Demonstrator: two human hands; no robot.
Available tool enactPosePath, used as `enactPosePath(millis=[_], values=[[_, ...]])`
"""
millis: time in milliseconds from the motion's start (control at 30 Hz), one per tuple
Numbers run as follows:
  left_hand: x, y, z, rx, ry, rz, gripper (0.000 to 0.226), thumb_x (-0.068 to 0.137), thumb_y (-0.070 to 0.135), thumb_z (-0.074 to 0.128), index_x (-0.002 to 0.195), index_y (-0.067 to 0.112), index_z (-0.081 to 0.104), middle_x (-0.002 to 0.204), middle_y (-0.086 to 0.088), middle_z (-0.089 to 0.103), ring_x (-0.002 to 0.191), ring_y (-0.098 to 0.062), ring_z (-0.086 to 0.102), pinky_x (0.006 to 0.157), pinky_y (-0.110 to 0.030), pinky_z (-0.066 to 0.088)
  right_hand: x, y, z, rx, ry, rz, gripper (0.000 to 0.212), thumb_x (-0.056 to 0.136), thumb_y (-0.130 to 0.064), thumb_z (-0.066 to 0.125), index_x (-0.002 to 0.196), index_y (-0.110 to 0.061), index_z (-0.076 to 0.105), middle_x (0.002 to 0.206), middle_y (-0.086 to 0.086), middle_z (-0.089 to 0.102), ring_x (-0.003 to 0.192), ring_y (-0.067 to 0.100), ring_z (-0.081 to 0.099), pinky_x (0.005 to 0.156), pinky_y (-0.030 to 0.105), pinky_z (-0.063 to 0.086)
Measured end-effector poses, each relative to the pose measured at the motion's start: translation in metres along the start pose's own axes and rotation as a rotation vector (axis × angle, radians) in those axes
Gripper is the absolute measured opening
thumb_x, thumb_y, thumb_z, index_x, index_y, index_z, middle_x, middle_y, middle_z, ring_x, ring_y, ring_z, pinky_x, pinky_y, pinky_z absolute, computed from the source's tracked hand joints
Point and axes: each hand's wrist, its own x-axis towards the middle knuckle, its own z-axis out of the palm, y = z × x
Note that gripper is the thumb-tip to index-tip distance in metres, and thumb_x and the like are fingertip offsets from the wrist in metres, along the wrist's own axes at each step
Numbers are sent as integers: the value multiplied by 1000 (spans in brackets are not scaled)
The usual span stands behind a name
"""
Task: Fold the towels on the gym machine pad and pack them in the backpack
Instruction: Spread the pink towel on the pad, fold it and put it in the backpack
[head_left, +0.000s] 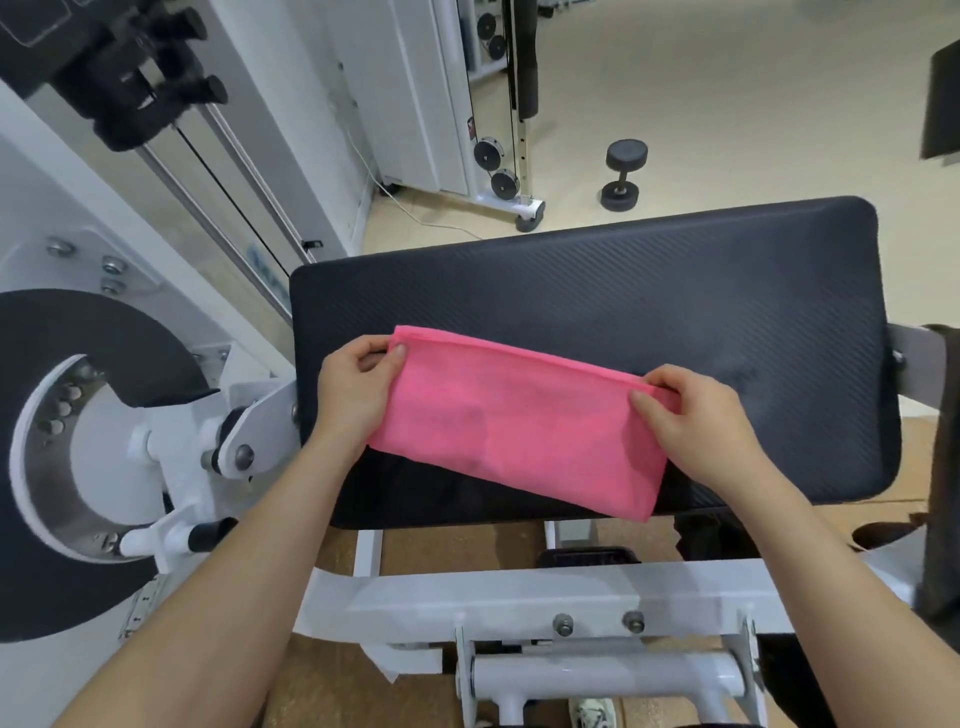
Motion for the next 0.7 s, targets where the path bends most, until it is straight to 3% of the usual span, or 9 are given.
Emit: enactPosePath(millis=[233, 400, 567, 700], values=[[9, 5, 4, 176, 39, 92, 11, 90, 25, 66, 99, 25, 73, 84, 17, 67, 78, 0, 60, 75, -23, 46, -1, 1, 10, -155, 99, 14, 13, 94, -23, 56, 105, -18, 62, 97, 0, 68, 84, 21, 58, 67, 33, 39], [6, 10, 7, 349, 76, 191, 12, 93, 30, 60, 101, 26, 68, 84, 13, 64, 79, -7, 58, 72, -27, 44, 1, 1, 11, -218, 113, 2, 16, 94, -27, 57, 108, -19, 58, 98, 0, 65, 85, 24, 58, 65, 32, 38], [10, 6, 8, 682, 56, 433, 28, 96, 28, 54, 124, 27, 57, 100, 2, 53, 90, -15, 49, 69, -34, 41, 6, 9, 4, -255, 145, -28, 30, 86, -31, 69, 114, -22, 64, 106, 4, 50, 101, 25, 50, 73, 32, 38], [15, 10, 8, 790, -10, 613, 15, 91, 11, 56, 103, 11, 65, 106, -5, 54, 101, -22, 47, 68, -38, 45, 13, 8, -4, -322, 5, -59, 12, 85, -31, 68, 94, -23, 65, 100, -3, 52, 96, 19, 49, 70, 30, 38]])
